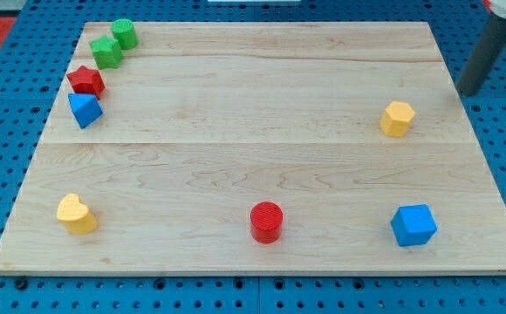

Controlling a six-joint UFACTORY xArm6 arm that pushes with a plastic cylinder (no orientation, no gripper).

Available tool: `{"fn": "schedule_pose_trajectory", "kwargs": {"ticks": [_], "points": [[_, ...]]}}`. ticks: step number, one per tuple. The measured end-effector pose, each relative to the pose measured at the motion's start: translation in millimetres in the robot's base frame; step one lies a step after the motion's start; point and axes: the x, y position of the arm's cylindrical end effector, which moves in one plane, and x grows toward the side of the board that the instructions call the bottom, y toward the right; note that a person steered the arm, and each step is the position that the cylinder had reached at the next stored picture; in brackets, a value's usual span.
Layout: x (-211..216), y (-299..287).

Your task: Place the yellow hexagon vertical to the red circle

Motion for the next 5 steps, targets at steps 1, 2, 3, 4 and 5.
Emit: {"fn": "schedule_pose_trajectory", "kwargs": {"ticks": [1, 2, 3, 4, 5], "points": [[40, -61], [41, -145], [44, -218], [46, -259], [55, -274]]}}
